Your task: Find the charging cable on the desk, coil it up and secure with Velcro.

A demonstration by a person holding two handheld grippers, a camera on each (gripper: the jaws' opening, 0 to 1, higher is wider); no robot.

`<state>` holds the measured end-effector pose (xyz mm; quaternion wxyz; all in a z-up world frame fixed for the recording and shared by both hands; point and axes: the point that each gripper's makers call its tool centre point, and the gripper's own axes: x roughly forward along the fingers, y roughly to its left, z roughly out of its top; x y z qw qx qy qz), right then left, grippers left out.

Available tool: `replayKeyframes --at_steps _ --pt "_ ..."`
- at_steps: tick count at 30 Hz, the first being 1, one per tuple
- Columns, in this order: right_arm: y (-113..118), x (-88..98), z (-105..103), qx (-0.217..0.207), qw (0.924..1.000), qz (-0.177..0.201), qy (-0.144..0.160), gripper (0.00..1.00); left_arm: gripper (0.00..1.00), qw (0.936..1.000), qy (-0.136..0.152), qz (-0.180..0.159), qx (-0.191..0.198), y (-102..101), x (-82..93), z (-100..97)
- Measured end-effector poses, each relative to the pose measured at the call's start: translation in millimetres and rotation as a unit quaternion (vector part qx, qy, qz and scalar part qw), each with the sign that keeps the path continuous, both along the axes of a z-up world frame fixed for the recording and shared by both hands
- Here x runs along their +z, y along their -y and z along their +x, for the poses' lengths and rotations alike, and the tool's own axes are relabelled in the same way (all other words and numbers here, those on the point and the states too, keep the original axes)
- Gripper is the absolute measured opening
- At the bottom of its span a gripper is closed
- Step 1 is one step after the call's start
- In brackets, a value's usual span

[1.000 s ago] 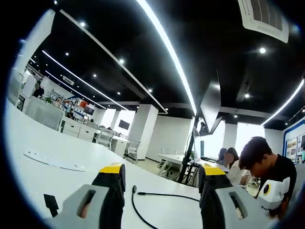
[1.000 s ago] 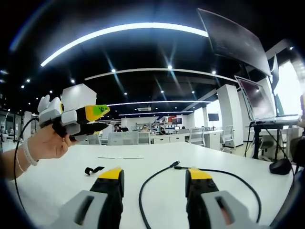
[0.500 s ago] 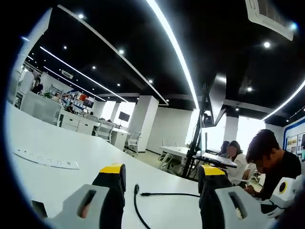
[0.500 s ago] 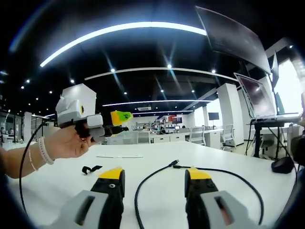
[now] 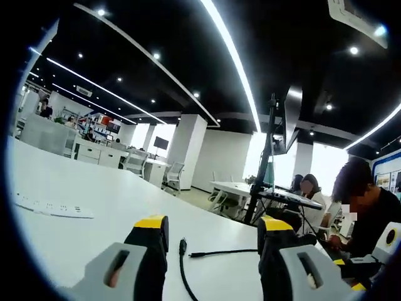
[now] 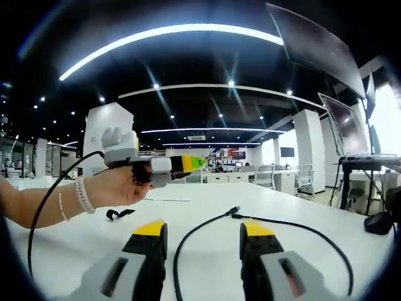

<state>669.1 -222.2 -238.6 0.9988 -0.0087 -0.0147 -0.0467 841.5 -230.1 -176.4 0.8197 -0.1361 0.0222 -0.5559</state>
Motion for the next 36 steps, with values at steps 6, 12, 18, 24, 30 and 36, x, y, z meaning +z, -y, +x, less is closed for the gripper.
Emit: replayKeyframes --at_steps 6,12,18,24,30,36 --pt "2 -2.0 1 -0.008 1.0000 0.003 0.000 0.47 0.57 1.0000 -0.005 0.008 -0.001 17 -9.2 7.8" --pt "4 -4.5 4 -0.015 0.9997 -0.019 -0.004 0.46 0.55 0.9997 -0.010 0.022 -0.004 32 -24.1 13.6" --pt "16 -3.6 4 -0.025 0.9994 -0.002 0.024 0.48 0.52 0.9995 -0.019 0.023 -0.013 45 -33.4 17.4" --pt "22 -6.1 5 -0.033 0.9992 -0.009 0.020 0.48 0.52 0.9988 -0.033 0.033 -0.013 61 -47.9 23.9" --pt "26 -4.9 5 -0.042 0.9986 -0.019 0.025 0.48 0.53 0.9987 -0.023 0.045 0.002 67 -56.8 34.7" --pt "30 -1.6 4 -0.052 0.9979 -0.011 0.036 0.48 0.48 0.9985 -0.023 0.049 0.003 80 -68.2 46.1"
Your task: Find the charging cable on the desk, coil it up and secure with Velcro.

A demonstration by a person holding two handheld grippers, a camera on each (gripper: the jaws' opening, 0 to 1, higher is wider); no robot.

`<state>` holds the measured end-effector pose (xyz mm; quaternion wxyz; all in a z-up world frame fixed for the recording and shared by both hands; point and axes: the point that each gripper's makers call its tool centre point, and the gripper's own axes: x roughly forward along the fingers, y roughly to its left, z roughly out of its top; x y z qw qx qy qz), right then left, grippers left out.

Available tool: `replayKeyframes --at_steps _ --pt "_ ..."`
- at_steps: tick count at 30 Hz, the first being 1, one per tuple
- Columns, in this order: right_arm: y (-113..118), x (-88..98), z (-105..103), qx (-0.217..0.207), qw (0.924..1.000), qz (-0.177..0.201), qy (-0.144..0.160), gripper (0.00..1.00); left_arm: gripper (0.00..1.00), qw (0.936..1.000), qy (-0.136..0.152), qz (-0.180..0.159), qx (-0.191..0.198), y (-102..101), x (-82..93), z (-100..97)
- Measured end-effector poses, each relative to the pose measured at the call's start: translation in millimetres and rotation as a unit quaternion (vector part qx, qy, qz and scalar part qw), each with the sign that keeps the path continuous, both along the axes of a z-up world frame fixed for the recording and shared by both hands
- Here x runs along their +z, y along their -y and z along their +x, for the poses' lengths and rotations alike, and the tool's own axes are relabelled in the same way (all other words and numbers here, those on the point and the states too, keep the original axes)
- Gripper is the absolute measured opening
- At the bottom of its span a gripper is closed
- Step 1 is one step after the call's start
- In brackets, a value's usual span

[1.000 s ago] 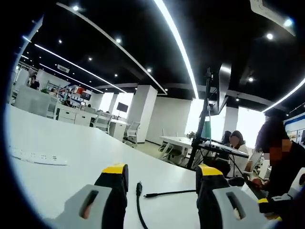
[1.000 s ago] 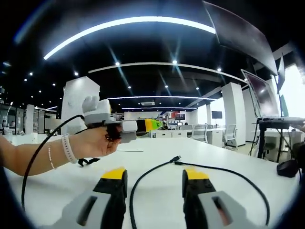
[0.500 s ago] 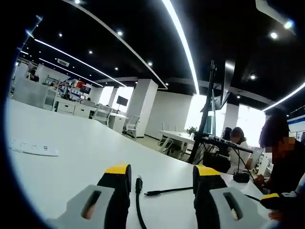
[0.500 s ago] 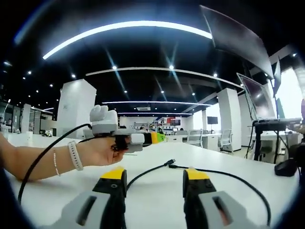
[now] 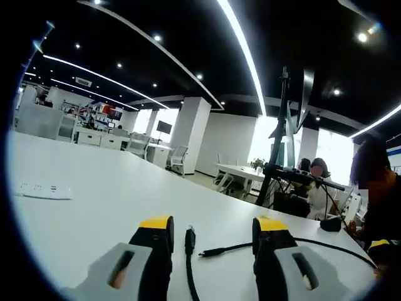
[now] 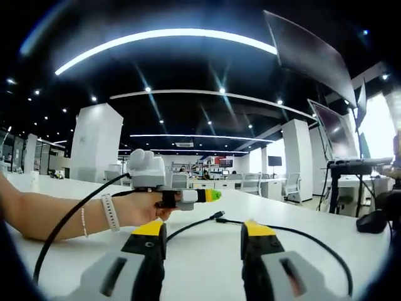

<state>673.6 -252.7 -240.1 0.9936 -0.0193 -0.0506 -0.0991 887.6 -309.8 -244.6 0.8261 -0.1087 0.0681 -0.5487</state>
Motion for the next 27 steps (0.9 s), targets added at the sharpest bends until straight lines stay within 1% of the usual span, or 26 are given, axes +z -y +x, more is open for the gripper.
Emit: replayKeyframes --at_steps 2,4,7,9,11,12,13,15,16,18,19,20,21,22,23,24,25,27 --pt "2 2.1 -1 -0.006 1.0000 0.002 0.007 0.47 0.45 1.0000 -0.005 0.002 0.006 3 -5.2 7.8" --pt "4 3.6 -3 -0.019 0.9997 -0.013 0.009 0.46 0.44 0.9999 -0.004 0.004 0.009 5 -9.4 13.3" --pt "4 3.5 -3 -0.028 0.9991 -0.030 0.005 0.46 0.43 0.9997 -0.021 0.006 0.009 9 -18.3 19.9" --pt "4 2.7 -3 -0.030 0.9989 -0.036 0.002 0.45 0.43 0.9989 -0.027 0.034 0.017 10 -28.0 24.6" --pt "3 1.6 -2 -0.027 0.9989 -0.038 -0.001 0.45 0.42 0.9994 -0.011 0.032 0.013 13 -23.8 24.7" --pt "3 1.2 -2 -0.026 0.9990 -0.037 -0.002 0.45 0.39 0.9994 -0.003 0.032 0.014 13 -23.5 25.6" --pt "3 1.1 -2 -0.026 0.9990 -0.037 -0.002 0.45 0.37 0.9992 -0.001 0.037 0.016 14 -25.4 27.1" --pt "3 0.9 -2 -0.027 0.9989 -0.039 -0.001 0.45 0.38 0.9955 0.027 0.090 0.011 15 -39.4 30.7" --pt "2 0.5 -2 -0.026 0.9990 -0.037 -0.001 0.45 0.38 0.9948 0.023 0.099 0.013 16 -42.5 31.5" --pt "2 -0.4 -2 -0.026 0.9989 -0.039 -0.002 0.45 0.38 0.9956 0.001 0.093 0.009 19 -44.6 30.8" --pt "1 -0.8 -2 -0.027 0.9988 -0.040 -0.003 0.45 0.37 0.9954 -0.002 0.095 0.006 20 -46.0 29.8" --pt "1 -1.1 -2 -0.026 0.9988 -0.041 -0.003 0.45 0.36 0.9948 -0.003 0.102 0.002 20 -48.4 27.9" --pt "0 -1.4 -2 -0.027 0.9987 -0.043 -0.004 0.45 0.36 0.9930 0.004 0.118 -0.003 20 -53.0 26.1" --pt "0 -1.5 -2 -0.028 0.9986 -0.045 -0.004 0.45 0.37 0.9923 0.005 0.124 -0.001 19 -54.8 26.4" --pt "0 -1.8 -2 -0.028 0.9986 -0.045 -0.004 0.45 0.37 0.9941 0.011 0.108 0.006 19 -49.0 27.8" --pt "-1 -2.1 -2 -0.028 0.9986 -0.045 -0.005 0.45 0.37 0.9931 0.002 0.117 0.006 16 -53.1 25.5" --pt "-1 -2.8 -2 -0.029 0.9985 -0.046 -0.007 0.45 0.36 0.9933 -0.002 0.115 0.011 14 -52.3 26.5" --pt "-1 -3.5 -3 -0.033 0.9982 -0.050 -0.009 0.45 0.33 0.9931 -0.001 0.116 0.015 12 -52.1 24.7"
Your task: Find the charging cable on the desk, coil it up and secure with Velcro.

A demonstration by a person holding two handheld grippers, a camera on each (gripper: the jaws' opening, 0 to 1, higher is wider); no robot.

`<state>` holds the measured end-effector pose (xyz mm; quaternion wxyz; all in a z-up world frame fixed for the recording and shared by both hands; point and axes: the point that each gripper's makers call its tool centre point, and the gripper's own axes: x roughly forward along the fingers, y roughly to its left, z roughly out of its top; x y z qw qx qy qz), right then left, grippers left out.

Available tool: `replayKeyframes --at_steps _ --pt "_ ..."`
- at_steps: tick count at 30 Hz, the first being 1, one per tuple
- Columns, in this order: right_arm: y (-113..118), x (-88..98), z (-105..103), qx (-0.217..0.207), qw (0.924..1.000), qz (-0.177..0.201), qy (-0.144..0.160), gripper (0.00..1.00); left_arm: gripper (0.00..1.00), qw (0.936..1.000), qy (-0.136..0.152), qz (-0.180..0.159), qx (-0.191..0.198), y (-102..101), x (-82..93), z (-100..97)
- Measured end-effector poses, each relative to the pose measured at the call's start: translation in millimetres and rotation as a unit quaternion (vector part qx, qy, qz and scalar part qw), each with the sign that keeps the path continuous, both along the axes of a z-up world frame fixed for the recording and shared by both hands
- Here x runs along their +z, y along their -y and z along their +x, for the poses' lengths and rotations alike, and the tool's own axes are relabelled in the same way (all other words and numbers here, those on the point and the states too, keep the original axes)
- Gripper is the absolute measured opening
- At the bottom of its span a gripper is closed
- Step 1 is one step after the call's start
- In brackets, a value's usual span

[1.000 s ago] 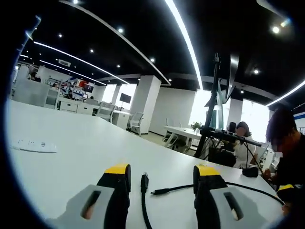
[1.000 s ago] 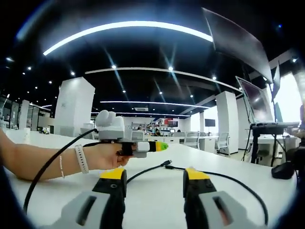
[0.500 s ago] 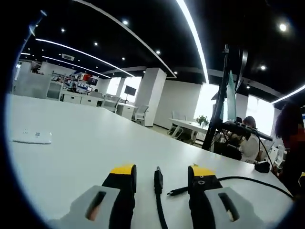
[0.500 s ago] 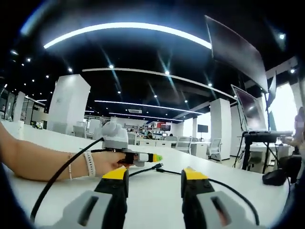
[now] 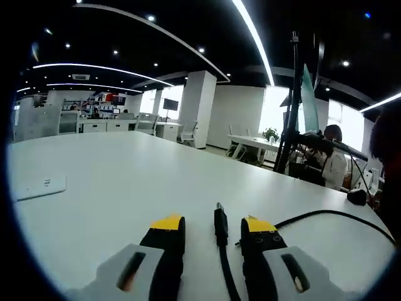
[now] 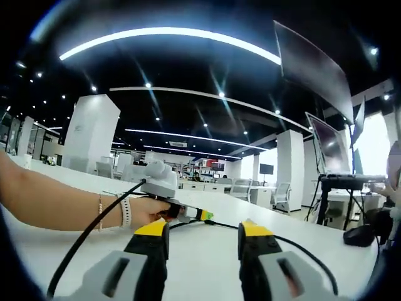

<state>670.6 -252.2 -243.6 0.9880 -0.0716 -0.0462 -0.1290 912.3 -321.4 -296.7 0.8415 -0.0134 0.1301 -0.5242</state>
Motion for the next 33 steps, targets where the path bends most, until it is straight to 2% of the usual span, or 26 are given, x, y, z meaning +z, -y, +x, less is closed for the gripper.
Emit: replayKeyframes --at_steps 7,11,15,17,19,23,24,27,33 --pt "-1 0.0 -2 -0.003 1.0000 -0.006 -0.001 0.45 0.32 1.0000 0.000 -0.001 -0.002 -2 0.7 -6.7" --pt "-1 -0.7 -3 -0.001 1.0000 -0.004 -0.002 0.45 0.28 1.0000 -0.001 0.001 -0.004 2 -0.3 -2.6" --pt "0 -1.6 -5 -0.002 1.0000 -0.004 -0.003 0.45 0.26 0.9999 -0.013 -0.002 0.005 3 -1.0 10.5" --pt "1 -1.8 -6 -0.003 1.0000 -0.005 -0.003 0.44 0.26 1.0000 0.001 0.007 -0.003 5 -2.3 6.8" --pt "0 -1.9 -6 -0.002 1.0000 -0.004 -0.002 0.44 0.25 0.9999 0.003 0.009 -0.005 7 -2.9 7.4" --pt "1 -2.6 -5 -0.001 1.0000 -0.004 -0.004 0.44 0.16 0.9999 -0.001 0.006 -0.009 8 -3.9 5.1" --pt "1 -2.7 -5 -0.001 1.0000 -0.005 -0.004 0.44 0.11 0.9999 -0.002 0.006 -0.009 8 -4.3 5.2" --pt "3 -2.3 -4 -0.002 1.0000 -0.004 -0.002 0.44 0.10 0.9987 0.036 0.030 -0.022 10 -4.7 7.0" --pt "3 -2.1 -4 0.002 1.0000 -0.005 0.000 0.44 0.08 0.9973 0.056 0.043 -0.019 12 -6.0 2.3"
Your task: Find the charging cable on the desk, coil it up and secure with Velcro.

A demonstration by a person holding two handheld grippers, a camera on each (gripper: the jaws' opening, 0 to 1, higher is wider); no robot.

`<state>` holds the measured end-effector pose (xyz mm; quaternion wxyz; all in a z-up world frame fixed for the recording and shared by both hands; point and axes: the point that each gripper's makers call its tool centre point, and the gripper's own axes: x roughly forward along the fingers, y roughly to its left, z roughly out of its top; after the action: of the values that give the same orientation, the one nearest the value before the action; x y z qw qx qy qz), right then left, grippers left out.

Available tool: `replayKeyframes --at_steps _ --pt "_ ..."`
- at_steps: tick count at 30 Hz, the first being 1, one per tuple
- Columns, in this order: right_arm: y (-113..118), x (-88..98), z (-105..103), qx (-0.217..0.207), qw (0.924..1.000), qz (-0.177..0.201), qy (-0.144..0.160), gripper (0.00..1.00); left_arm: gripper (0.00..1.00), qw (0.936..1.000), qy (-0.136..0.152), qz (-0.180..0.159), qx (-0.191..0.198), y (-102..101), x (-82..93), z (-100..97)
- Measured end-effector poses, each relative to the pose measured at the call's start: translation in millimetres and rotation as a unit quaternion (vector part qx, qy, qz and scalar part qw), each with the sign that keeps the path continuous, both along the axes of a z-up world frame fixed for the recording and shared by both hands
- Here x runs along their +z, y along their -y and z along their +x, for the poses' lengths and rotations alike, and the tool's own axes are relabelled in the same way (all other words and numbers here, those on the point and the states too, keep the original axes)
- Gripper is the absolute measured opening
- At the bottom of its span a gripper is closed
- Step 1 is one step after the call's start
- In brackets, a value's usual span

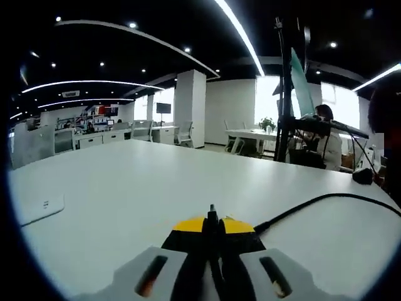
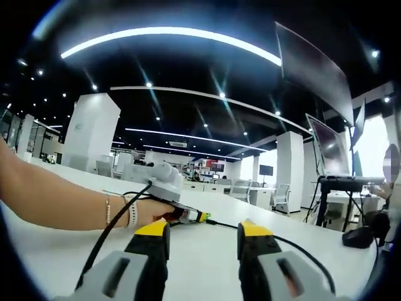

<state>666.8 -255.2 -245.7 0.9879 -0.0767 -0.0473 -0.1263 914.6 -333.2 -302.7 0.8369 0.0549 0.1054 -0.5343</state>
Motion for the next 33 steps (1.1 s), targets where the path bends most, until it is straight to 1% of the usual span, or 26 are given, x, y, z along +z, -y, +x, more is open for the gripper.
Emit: replayKeyframes --at_steps 5,8,10,14,15,19,22,25,26,28,29,30,31,32,33 --pt "1 1.2 0 -0.002 1.0000 -0.002 0.002 0.44 0.08 0.9999 0.000 0.002 0.010 -3 -1.0 -0.1" --pt "1 1.4 0 -0.002 1.0000 -0.003 0.002 0.44 0.08 0.9999 0.004 0.005 0.010 -7 -1.1 -1.2" --pt "-1 0.5 1 0.003 1.0000 -0.002 -0.001 0.44 0.08 0.9999 0.009 0.012 0.005 -9 -1.8 -3.9" --pt "-4 -1.1 3 0.010 0.9999 -0.002 -0.006 0.44 0.08 0.9996 0.019 0.019 0.010 -14 -2.2 -7.0" --pt "-5 -1.3 3 0.011 0.9999 -0.003 -0.007 0.44 0.08 0.9993 0.030 0.021 0.009 -16 -1.5 -7.2" --pt "-3 -2.0 4 0.008 0.9999 0.005 -0.008 0.43 0.08 0.9985 0.050 0.021 0.010 -17 0.3 -7.2" --pt "-2 -2.6 4 0.012 0.9997 0.019 -0.008 0.43 0.08 0.9971 0.070 0.025 0.011 -17 1.3 -8.7" --pt "-2 -4.0 6 0.013 0.9996 0.023 -0.012 0.43 0.08 0.9987 0.043 0.024 0.017 -20 -1.4 -7.9" --pt "-2 -4.6 7 0.013 0.9996 0.022 -0.015 0.43 0.08 0.9988 0.034 0.025 0.024 -22 -2.5 -6.3" --pt "-3 -4.5 6 0.015 0.9995 0.023 -0.015 0.43 0.08 0.9991 0.032 0.021 0.021 -23 -1.6 -5.1" --pt "-1 -1.1 5 0.015 0.9993 0.034 -0.002 0.42 0.08 0.9993 0.021 0.019 0.024 -23 -2.6 -3.7" --pt "0 0.8 4 0.016 0.9988 0.046 0.007 0.41 0.08 0.9993 0.020 0.020 0.024 -23 -2.7 -3.5" --pt "2 3.3 2 0.018 0.9975 0.066 0.018 0.39 0.08 0.9993 0.022 0.021 0.023 -22 -2.9 -5.0" --pt "4 4.2 2 0.019 0.9969 0.073 0.022 0.37 0.08 0.9993 0.023 0.021 0.022 -22 -2.9 -5.3" --pt "8 4.8 0 0.015 0.9954 0.091 0.028 0.36 0.08 0.9993 0.024 0.022 0.022 -22 -2.9 -5.7"
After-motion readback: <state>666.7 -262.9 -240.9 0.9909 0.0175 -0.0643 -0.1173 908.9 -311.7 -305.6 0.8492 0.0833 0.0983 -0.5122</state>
